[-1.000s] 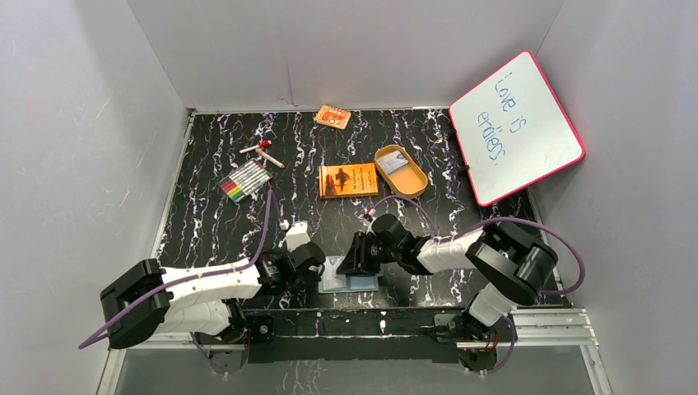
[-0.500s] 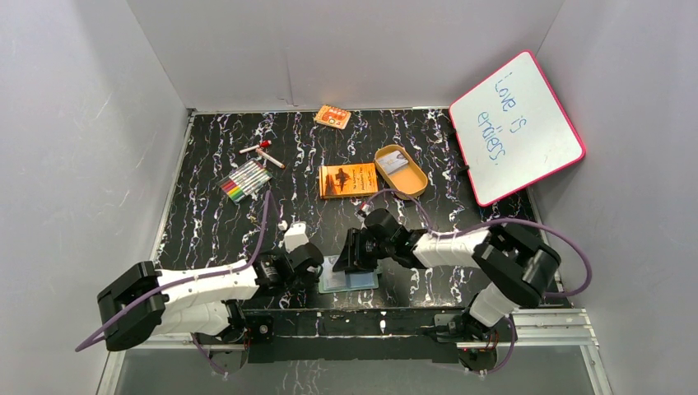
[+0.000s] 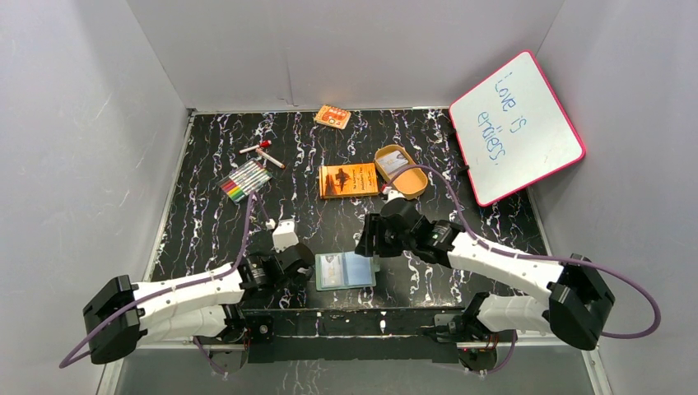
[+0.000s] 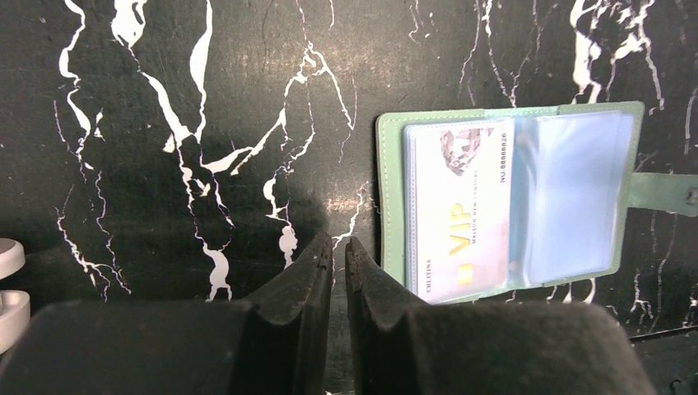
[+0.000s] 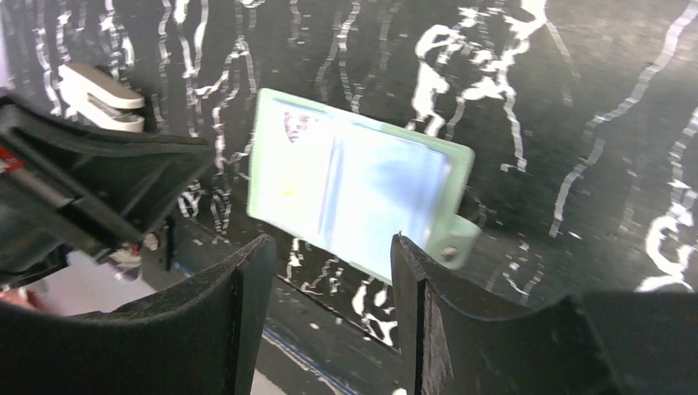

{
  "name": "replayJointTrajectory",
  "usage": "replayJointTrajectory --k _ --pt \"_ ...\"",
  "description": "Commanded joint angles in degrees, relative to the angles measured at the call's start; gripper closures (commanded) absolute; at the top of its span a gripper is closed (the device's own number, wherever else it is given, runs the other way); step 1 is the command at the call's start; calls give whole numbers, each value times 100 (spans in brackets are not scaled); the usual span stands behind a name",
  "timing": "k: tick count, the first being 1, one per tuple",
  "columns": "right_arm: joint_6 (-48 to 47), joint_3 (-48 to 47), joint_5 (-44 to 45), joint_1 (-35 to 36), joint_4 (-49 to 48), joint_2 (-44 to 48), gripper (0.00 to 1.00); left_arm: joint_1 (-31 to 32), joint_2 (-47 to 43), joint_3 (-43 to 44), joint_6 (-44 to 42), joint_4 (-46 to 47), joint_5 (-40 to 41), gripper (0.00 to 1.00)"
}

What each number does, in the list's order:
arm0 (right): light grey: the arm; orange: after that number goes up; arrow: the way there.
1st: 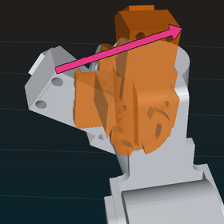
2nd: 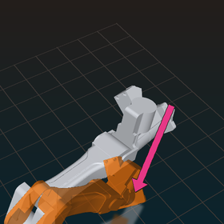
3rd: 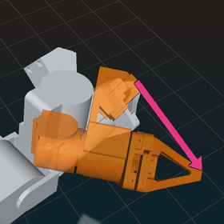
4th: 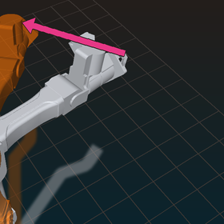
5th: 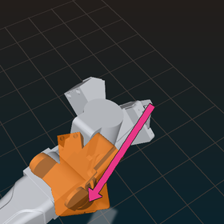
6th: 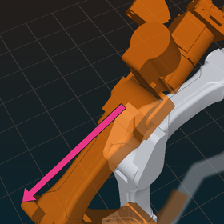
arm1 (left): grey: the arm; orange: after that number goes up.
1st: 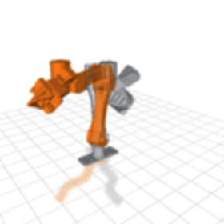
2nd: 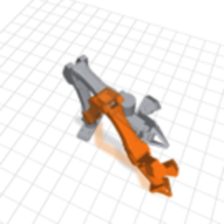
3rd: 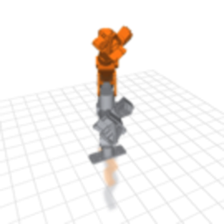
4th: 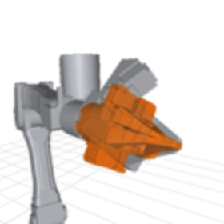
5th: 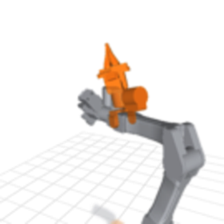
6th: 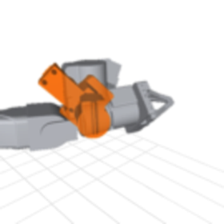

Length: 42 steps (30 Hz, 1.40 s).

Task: Put the credit cards into the card holder
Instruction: Close the card holder at the center of the board.

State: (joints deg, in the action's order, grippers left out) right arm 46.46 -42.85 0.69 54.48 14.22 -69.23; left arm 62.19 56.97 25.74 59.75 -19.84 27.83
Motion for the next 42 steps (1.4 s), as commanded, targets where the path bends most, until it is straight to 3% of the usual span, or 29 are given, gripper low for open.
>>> replayJointTrajectory --k 1,7,13,20,32,37,42 --pt "-225 263 695 -63 614 285 40 -13 -285 229 -50 -299 357 87" --pt "-115 532 504 -60 147 34 41 -12 -508 256 -46 -434 355 84" --pt "-198 361 757 -60 324 -425 41 -14 -644 239 19 -598 337 80" --pt "-286 222 864 -74 502 -701 48 -14 -780 221 82 -729 380 78" --pt "-321 145 1123 -70 823 -315 77 -14 -819 160 155 -721 398 78" --pt "-374 71 1023 -72 772 -63 98 -14 -748 132 137 -634 352 78" --pt "-568 -120 606 -73 522 81 100 -14 -551 1 109 -303 140 83"
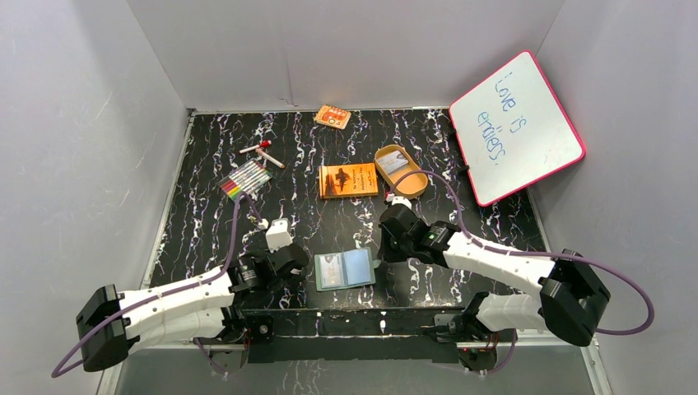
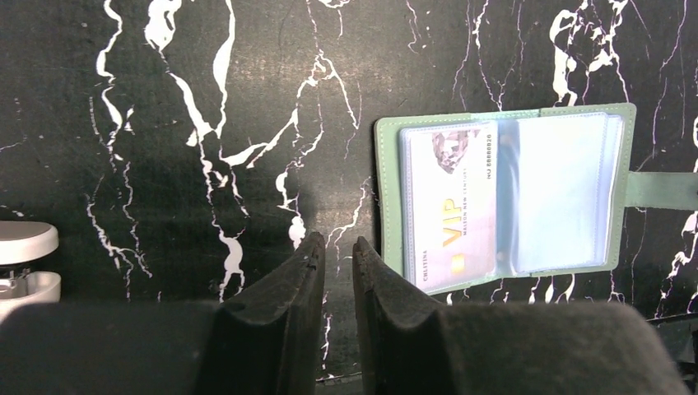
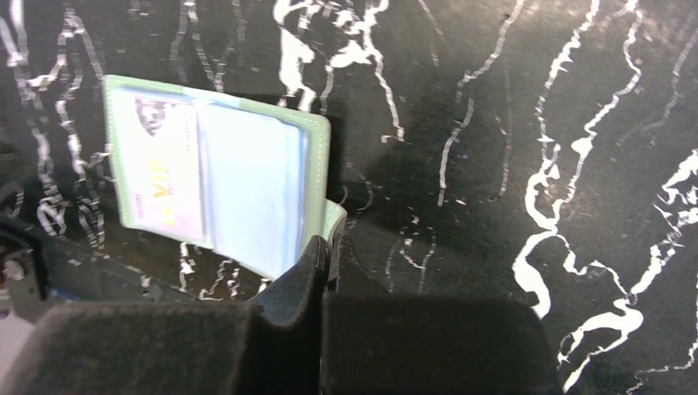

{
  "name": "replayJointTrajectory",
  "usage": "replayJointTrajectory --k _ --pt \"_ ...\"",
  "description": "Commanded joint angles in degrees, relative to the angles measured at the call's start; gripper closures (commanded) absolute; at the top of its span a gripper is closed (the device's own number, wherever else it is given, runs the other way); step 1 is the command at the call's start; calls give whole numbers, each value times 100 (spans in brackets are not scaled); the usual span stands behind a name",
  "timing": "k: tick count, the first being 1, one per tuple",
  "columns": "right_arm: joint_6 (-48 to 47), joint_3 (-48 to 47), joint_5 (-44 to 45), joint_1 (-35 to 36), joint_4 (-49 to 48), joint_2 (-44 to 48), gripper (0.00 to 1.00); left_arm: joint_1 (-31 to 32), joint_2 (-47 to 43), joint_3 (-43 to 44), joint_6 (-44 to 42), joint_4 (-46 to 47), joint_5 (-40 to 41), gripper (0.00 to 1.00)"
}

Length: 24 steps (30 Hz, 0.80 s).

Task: Put the credit cards into the card holder
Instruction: Close the card holder at the center of the board.

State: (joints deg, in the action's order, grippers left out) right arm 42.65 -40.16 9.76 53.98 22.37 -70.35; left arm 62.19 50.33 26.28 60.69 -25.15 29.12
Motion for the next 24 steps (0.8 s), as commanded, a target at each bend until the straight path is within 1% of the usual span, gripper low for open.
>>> replayJointTrajectory --k 1,6,9,10,15,19,21,24 --pt "-206 -407 -454 -20 -387 197 100 -14 170 -80 14 296 -32 85" --pt "-292 -301 -1719 -26 -1390 190 100 -14 431 -173 23 587 -164 93" --pt "-221 -255 -2246 -15 -2016 134 100 -14 548 -181 46 638 -166 98" --pt "-187 -247 -2335 -15 -2148 109 100 -14 556 -177 63 619 -152 100" --pt "-104 -155 -2503 -10 -2621 55 100 -14 437 -170 168 354 -30 100" --pt "-99 -36 -2385 -13 -2824 185 100 -14 83 -111 266 -52 154 100" --pt "-87 85 -2383 -19 -3132 266 100 -14 -144 -111 366 -264 274 99" --pt "-80 54 -2688 -11 -3518 100 100 -8 -388 -148 754 -678 619 97"
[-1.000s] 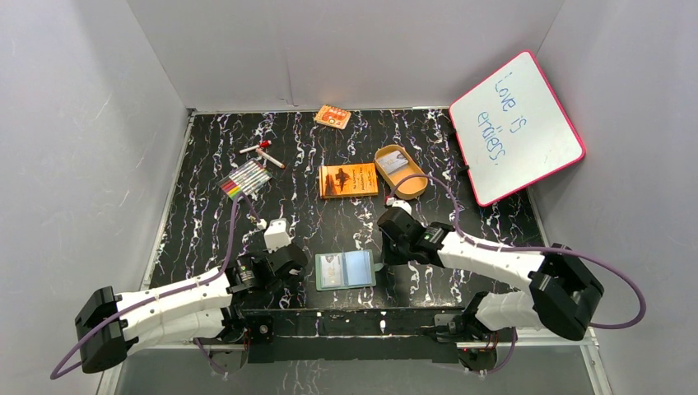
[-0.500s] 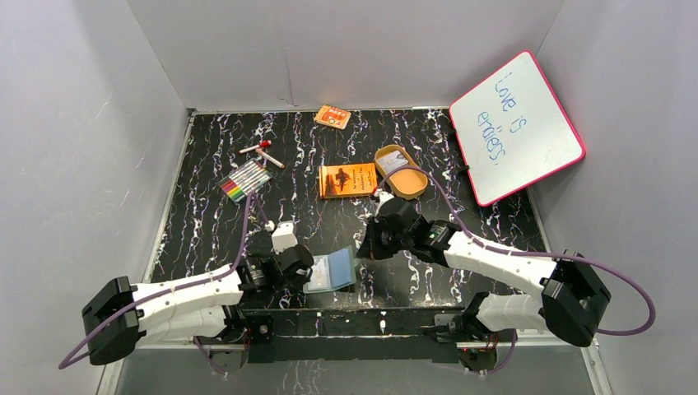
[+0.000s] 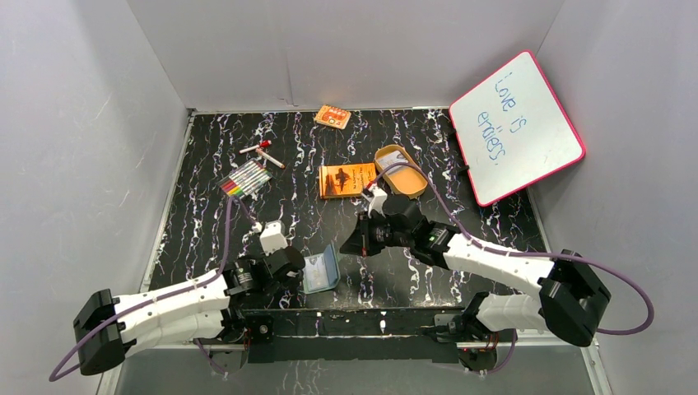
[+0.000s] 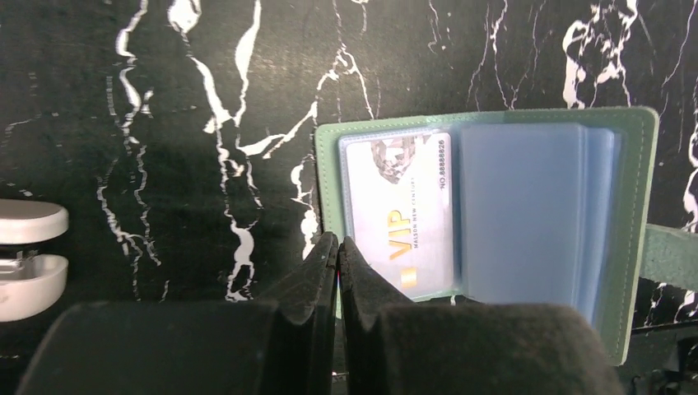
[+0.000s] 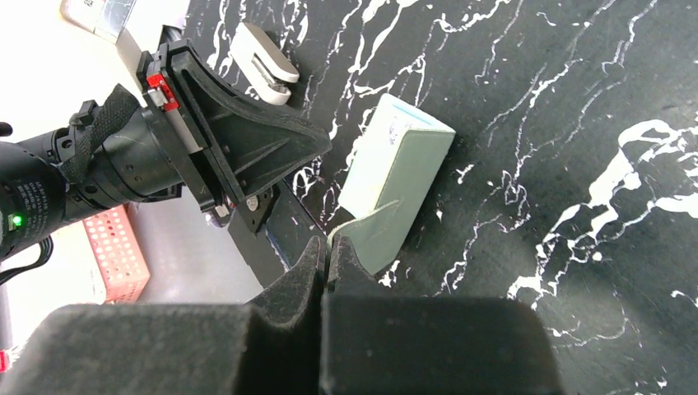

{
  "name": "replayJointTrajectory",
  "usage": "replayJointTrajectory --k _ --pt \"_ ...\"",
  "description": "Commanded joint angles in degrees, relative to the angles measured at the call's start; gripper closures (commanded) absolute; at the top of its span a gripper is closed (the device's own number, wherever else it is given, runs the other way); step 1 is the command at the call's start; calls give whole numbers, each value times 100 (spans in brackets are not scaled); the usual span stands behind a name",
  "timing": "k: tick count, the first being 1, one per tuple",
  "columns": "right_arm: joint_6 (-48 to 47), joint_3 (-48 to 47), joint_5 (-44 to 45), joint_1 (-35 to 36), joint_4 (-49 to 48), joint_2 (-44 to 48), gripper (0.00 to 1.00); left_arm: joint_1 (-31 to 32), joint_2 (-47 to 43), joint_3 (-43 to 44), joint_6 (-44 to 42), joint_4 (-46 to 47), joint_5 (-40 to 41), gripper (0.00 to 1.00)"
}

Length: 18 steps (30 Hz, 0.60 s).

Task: Put the credit cards into the card holder
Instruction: Close the card holder at the center of the board.

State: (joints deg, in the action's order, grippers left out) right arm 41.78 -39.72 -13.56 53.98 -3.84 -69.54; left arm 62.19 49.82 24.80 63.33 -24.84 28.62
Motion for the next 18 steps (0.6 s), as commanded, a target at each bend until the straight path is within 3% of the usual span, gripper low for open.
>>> replayJointTrajectory --k 1,8,18 --pt "6 -69 -453 -12 -940 -98 100 -13 -363 -20 734 -889 789 97" --pt "87 -323 -807 173 -1394 -895 100 -10 -148 -163 1656 -1205 980 96" --pt "190 -450 -850 550 -1747 -1885 100 -14 135 -571 1561 -213 284 97"
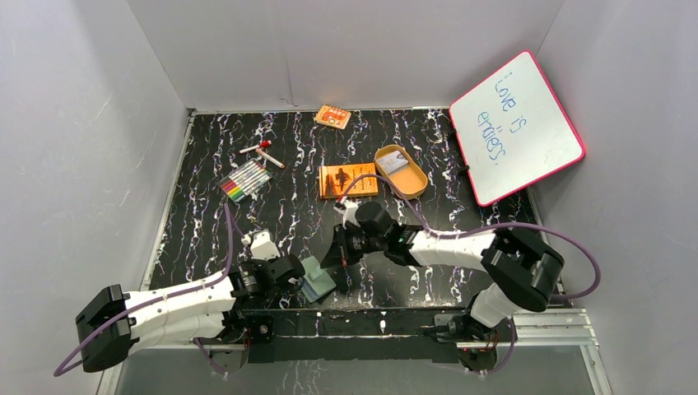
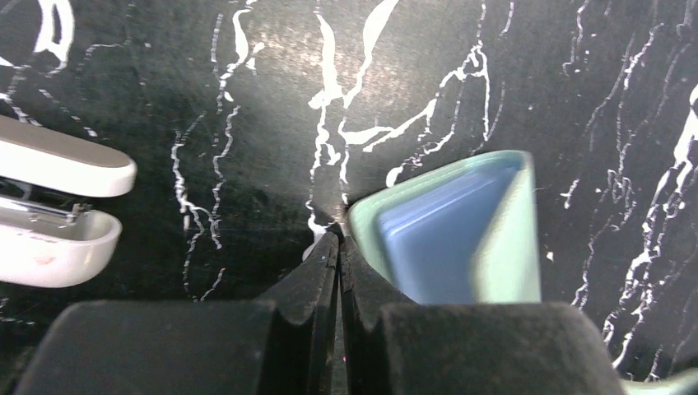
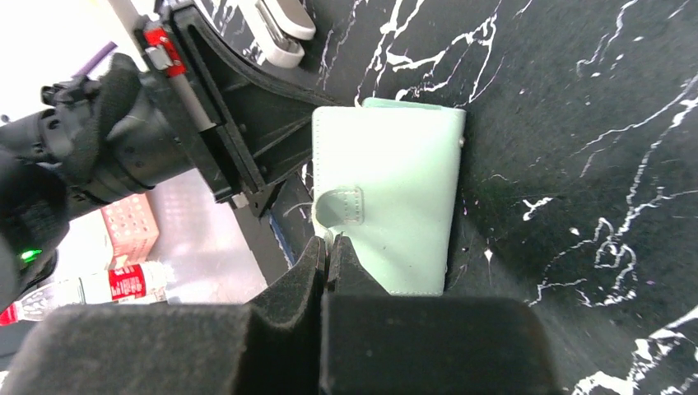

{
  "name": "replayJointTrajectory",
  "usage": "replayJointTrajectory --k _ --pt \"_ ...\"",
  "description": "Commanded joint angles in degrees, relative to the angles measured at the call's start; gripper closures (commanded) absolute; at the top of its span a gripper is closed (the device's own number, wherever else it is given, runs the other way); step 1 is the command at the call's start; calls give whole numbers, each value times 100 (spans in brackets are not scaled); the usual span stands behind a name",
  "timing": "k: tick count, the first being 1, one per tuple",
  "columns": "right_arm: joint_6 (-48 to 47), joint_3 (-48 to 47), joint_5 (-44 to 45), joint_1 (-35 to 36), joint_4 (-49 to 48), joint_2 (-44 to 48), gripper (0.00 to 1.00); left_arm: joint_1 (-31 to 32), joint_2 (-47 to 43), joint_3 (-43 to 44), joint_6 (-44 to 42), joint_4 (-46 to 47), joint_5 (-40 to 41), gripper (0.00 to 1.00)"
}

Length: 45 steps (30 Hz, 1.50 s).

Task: Put the credit cards into the card holder
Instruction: Close the card holder at the center of the board.

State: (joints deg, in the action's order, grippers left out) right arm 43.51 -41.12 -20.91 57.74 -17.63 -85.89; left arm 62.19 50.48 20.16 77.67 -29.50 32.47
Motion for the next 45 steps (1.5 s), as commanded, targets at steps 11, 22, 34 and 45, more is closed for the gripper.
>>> replayJointTrajectory --k 11,22,34,45 --pt "-63 -553 -416 367 -340 -808 68 -14 -705 -129 474 -494 267 96" --pt "-739 -616 -164 404 1014 159 32 -14 -776 102 539 -912 511 96" --pt "-694 51 727 81 1601 1096 42 -10 -859 154 397 -899 472 94" --pt "-647 -321 583 185 1162 -159 44 -27 -210 -63 119 191 13 100"
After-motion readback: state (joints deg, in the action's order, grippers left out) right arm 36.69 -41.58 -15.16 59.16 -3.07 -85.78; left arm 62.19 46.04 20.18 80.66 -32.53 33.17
